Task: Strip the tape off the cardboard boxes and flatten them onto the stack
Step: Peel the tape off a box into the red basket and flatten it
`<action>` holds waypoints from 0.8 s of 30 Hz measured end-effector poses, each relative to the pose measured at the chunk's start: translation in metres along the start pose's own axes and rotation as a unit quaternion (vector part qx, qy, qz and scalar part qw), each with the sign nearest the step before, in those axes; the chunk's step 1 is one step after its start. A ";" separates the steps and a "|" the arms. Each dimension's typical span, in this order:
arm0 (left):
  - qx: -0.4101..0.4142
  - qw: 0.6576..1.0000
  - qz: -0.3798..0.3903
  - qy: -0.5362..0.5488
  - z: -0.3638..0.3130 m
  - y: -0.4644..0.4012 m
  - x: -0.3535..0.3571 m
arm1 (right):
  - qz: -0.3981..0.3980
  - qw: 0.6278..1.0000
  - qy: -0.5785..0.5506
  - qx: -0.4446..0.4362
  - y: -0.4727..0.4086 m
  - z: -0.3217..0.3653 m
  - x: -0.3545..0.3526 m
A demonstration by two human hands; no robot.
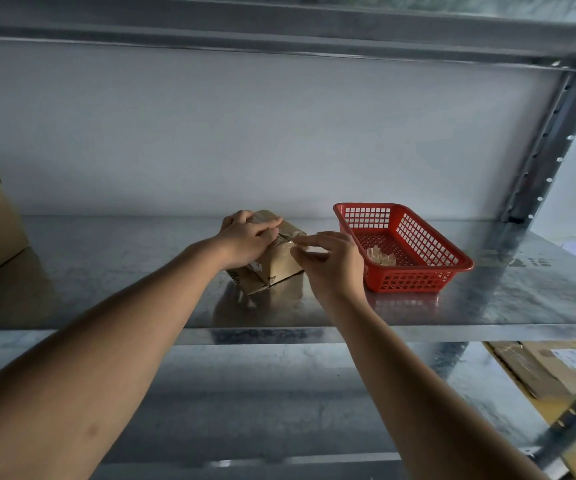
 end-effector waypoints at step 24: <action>0.049 0.997 0.004 0.060 -0.054 -0.023 0.000 | -0.008 0.960 0.255 0.116 -0.100 -0.020 -0.106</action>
Point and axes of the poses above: each hand's wrist, its own y-axis away from the middle knuckle, its own x-axis out of the palm, z = x × y, the point moved 3 cm from there along -y, towards the middle knuckle, and after that the axes turned 12 degrees about -y, right-handed, at the moved point
